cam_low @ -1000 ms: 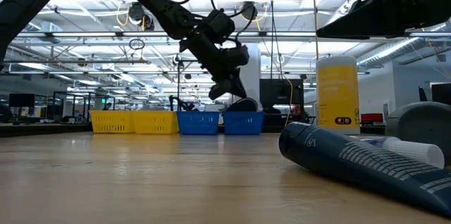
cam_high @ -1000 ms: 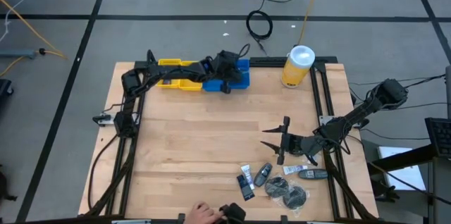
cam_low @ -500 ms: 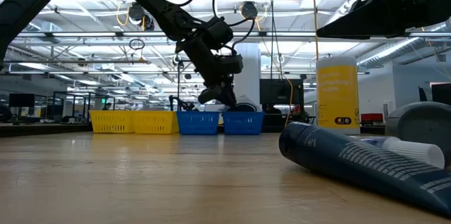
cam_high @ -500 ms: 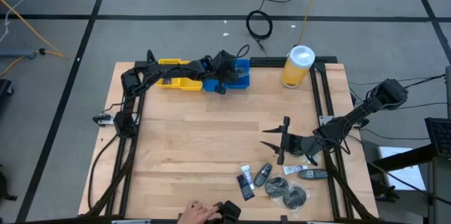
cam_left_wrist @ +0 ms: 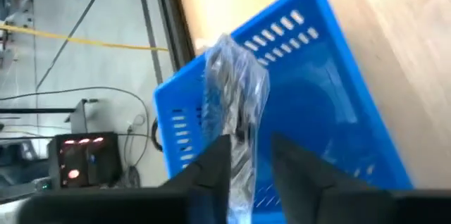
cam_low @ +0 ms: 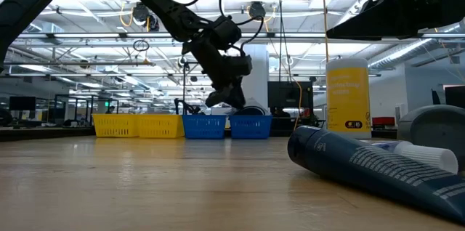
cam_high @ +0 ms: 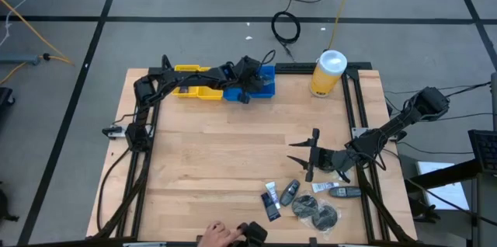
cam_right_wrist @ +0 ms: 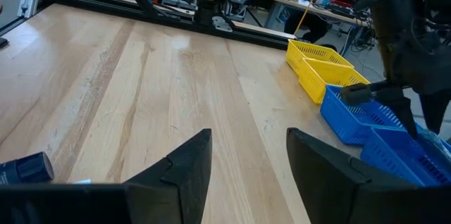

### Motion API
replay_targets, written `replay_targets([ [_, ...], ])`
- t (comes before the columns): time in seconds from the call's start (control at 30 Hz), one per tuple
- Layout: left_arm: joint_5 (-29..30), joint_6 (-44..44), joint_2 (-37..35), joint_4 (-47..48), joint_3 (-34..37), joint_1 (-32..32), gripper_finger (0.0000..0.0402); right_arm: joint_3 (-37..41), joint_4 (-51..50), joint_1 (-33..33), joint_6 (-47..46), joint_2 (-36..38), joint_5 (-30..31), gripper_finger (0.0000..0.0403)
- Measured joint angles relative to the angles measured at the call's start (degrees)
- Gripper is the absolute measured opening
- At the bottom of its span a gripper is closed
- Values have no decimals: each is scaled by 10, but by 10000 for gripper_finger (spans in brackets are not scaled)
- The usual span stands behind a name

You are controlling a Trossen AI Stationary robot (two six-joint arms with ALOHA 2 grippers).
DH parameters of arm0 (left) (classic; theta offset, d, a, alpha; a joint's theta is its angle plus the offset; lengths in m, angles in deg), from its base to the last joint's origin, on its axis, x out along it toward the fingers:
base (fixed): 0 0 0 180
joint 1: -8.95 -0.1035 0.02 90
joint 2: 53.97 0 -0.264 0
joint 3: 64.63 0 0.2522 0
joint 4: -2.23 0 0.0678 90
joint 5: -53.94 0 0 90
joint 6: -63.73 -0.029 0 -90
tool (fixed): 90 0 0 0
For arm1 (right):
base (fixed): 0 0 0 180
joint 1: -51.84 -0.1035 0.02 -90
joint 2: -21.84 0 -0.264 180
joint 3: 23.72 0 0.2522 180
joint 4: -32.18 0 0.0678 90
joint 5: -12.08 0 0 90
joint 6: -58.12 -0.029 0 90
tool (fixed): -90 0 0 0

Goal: Pick & Place Travel size toiletries
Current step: Put the black hairbrush into the right blue bin

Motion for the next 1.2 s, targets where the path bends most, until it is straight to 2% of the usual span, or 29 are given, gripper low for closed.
replay_targets([
  [0.17, -5, 59, 0, -29, 0, -1, 36, 0, 0, 0, 0, 0, 0, 176],
  [0.3, -7, 65, 0, -32, 0, -1, 9, 0, 0, 0, 0, 0, 0, 176],
  [0.5, 18, 54, 0, -66, 0, 4, 1, 0, 0, 0, 0, 0, 0, 176],
  [0.6, 21, 9, -4, -67, 0, 18, 1, 0, 0, 0, -1, 0, 0, 176],
  [0.77, 57, -137, -2, -26, 9, 43, 0, 0, -6, 0, -14, 0, 0, 176],
  [0.93, 95, -262, -1, -28, 30, 30, 1, 0, -7, 0, -23, 0, 0, 176],
  [1.2, 79, -323, 0, -33, 38, 11, 2, 0, -7, 0, -23, 0, 0, 176],
])
